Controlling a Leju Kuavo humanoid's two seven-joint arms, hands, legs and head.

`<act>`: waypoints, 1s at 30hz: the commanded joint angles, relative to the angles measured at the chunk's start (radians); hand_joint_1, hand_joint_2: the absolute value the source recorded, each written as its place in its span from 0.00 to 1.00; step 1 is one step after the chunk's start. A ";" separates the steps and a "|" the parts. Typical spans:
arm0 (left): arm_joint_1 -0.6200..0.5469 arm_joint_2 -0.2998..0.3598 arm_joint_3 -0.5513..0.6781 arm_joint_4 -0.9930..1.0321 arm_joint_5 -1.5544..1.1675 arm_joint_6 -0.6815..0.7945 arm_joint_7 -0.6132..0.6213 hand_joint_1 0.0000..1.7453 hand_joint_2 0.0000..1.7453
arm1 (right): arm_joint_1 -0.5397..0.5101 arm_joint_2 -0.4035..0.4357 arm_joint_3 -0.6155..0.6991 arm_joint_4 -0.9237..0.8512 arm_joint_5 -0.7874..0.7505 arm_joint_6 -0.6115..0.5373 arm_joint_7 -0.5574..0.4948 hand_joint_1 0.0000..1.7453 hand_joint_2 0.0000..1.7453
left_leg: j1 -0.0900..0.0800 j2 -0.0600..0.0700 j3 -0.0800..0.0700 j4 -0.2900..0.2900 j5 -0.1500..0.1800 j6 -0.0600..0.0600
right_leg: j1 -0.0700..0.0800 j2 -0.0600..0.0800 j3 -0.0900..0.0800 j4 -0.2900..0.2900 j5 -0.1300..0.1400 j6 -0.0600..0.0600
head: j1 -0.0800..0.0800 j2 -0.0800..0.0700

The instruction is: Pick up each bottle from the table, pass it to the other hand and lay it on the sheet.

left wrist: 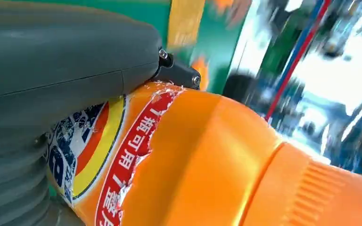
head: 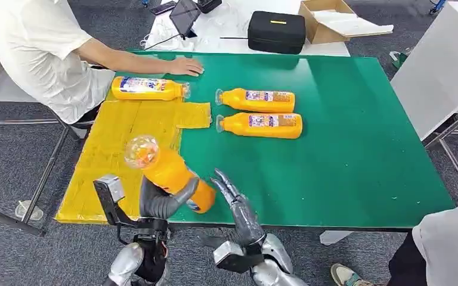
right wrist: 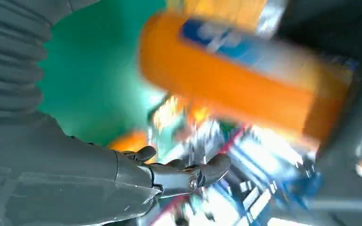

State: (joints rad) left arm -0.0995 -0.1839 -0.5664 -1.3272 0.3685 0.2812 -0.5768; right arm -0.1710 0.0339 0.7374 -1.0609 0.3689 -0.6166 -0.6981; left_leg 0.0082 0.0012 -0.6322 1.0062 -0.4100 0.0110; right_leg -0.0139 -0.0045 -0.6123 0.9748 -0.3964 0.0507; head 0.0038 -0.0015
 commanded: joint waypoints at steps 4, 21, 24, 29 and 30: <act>-0.101 0.062 0.092 0.165 -0.576 0.373 0.056 1.00 1.00 | 0.038 -0.038 -0.180 -0.162 0.152 -0.082 0.000 0.00 0.00 | 0.000 -0.002 0.003 -0.001 0.000 0.000 | 0.000 -0.001 0.003 0.000 -0.001 -0.002 | 0.000 0.000; -0.432 0.116 0.052 0.801 -1.405 0.099 0.417 1.00 1.00 | 0.005 -0.052 -0.097 -0.229 0.005 -0.050 0.000 0.00 0.00 | 0.001 -0.001 0.004 0.000 0.000 0.000 | 0.001 0.000 0.004 0.000 0.000 -0.003 | 0.000 0.000; -0.452 0.121 0.054 0.845 -1.414 0.042 0.420 1.00 1.00 | 0.008 -0.051 -0.096 -0.234 -0.032 -0.028 0.000 0.00 0.00 | 0.001 0.000 0.004 0.000 0.000 0.000 | 0.001 0.000 0.004 0.001 0.001 -0.004 | 0.000 0.000; -0.471 0.132 0.090 0.903 -1.374 -0.041 0.396 0.92 1.00 | 0.000 -0.046 -0.085 -0.224 -0.055 -0.014 0.000 0.00 0.00 | 0.001 0.001 0.005 0.001 -0.001 0.000 | 0.001 0.001 0.004 0.001 0.000 -0.004 | 0.000 0.000; -0.485 0.135 0.086 0.927 -1.378 -0.072 0.394 0.60 1.00 | -0.003 -0.047 -0.079 -0.225 -0.068 -0.008 0.000 0.00 0.00 | 0.001 0.002 0.004 0.001 -0.001 0.000 | 0.001 0.002 0.003 0.001 0.001 -0.004 | 0.000 0.000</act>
State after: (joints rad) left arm -0.4658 -0.0862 -0.4788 -0.6351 -1.0330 0.3146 -0.1675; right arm -0.1401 0.0008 0.6222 -1.2955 0.3341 -0.6428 -0.6989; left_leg 0.0086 0.0016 -0.6323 1.0063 -0.4087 0.0110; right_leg -0.0137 -0.0042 -0.6130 0.9756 -0.3944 0.0485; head 0.0042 -0.0015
